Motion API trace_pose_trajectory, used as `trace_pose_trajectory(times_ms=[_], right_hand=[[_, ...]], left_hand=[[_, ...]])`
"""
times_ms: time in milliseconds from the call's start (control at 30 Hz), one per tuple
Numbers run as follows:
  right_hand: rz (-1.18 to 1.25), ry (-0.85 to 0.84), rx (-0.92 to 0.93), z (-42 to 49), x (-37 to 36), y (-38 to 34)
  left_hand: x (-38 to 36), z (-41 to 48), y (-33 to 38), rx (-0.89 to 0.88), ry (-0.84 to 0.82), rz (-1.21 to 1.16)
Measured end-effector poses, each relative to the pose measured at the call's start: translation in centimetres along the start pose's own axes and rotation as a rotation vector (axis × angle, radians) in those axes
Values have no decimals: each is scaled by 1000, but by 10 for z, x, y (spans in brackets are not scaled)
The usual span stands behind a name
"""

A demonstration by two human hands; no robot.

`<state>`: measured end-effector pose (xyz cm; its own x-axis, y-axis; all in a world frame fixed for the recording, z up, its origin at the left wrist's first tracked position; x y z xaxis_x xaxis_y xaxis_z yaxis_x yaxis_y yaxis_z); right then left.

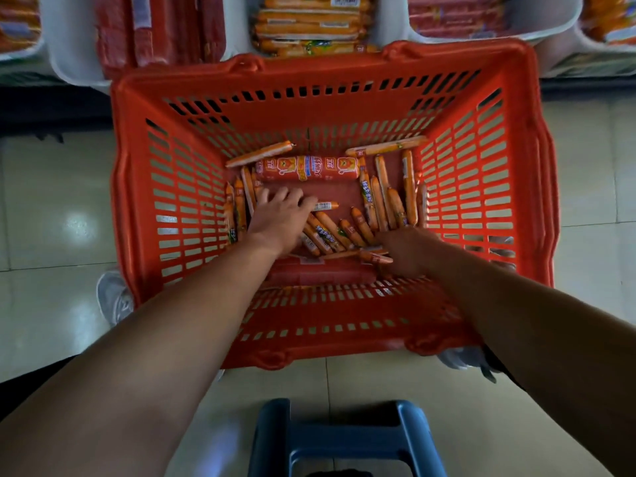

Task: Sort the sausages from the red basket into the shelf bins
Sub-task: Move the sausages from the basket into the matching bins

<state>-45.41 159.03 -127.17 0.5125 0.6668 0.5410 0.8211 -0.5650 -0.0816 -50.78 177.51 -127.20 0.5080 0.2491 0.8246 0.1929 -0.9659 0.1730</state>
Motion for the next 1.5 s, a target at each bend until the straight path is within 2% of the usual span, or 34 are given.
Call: trace_pose_trajectory(times_ms=[100,267,467,533,633,767,933,1000,1200,1400,1500], right_hand=[[119,0,-3,-3,3,1],[231,170,-130,-13,25,8],[435,411,-483,-29,43,57],[436,373,-499,-25,39,58],[340,374,-425,-15,44,45],[284,372,-363,-2,47,32],[506,279,-429,14,38,34],[616,289,-461,18,33,35],[595,299,-514,6,35,42],[523,273,-523,1,43,34],[523,283,-517,-4,44,35]], left_hand=[[3,1,1,-39,16,14],[6,4,1,-61,-21,21],[1,-6,-6,-74,-69,-48],[0,-8,-8,-61,-91,-97],[2,-7,-10,-31,-131,-193],[4,-7,-4,-32,-182,-180],[-2,-3,9,-43,-252,-147],[-4,-3,12,-60,-268,-169],[-4,-3,5,-43,-328,-191],[18,-14,-23,69,-268,-205],[31,-24,-42,147,-188,-330]])
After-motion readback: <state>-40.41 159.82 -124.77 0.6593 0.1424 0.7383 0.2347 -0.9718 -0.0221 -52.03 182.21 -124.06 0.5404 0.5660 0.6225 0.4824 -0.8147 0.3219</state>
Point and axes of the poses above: each hand's wrist, its own z-axis towards the middle knuckle, its own x-axis out of the back of the hand, y = z × x, the point moved 9 cm from there along z, towards the middle knuckle, and after that the axes turned 8 degrees about -z, right-handed, at the moved point
